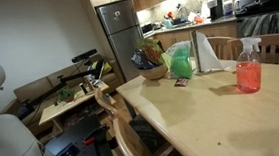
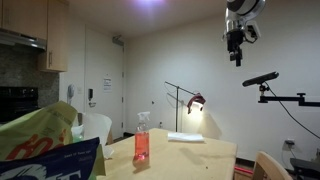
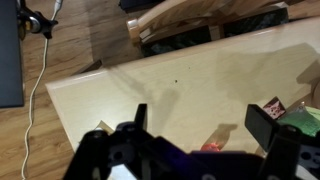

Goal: Move the piece of tissue at the right to the left

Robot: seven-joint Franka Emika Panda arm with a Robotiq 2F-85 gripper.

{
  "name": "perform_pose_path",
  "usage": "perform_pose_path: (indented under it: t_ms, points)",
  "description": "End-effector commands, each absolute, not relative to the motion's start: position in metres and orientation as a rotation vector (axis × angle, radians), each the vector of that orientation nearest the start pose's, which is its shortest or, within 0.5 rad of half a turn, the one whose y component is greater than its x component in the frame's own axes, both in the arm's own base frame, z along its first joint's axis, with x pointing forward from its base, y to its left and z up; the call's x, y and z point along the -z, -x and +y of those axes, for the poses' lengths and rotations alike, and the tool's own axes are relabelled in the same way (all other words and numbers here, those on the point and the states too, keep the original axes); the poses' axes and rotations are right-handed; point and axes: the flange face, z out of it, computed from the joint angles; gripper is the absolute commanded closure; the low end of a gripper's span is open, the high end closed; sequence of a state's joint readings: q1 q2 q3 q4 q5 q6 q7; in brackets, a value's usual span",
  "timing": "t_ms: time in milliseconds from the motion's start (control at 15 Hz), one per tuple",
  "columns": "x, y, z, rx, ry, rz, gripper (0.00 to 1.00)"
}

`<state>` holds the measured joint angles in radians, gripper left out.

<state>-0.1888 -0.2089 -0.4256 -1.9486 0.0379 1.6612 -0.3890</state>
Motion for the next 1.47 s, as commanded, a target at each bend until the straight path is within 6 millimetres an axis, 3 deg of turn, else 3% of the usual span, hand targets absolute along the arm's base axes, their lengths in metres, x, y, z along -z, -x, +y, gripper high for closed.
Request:
perform_pose_path:
  t_ms: [0, 400, 733, 1400]
  points:
    - [-0.545, -0.396, -0.280, -0.040, 2.982, 0.286, 0.00]
    - [-0.518, -0.428, -0.268, -0.151, 2.982, 0.204, 0.00]
    - [-0.489, -0.451, -0.287, -0.237, 2.975, 0.255, 0.00]
    - [-0.424, -0.507, -0.304, -0.392, 2.937, 0.308, 0.00]
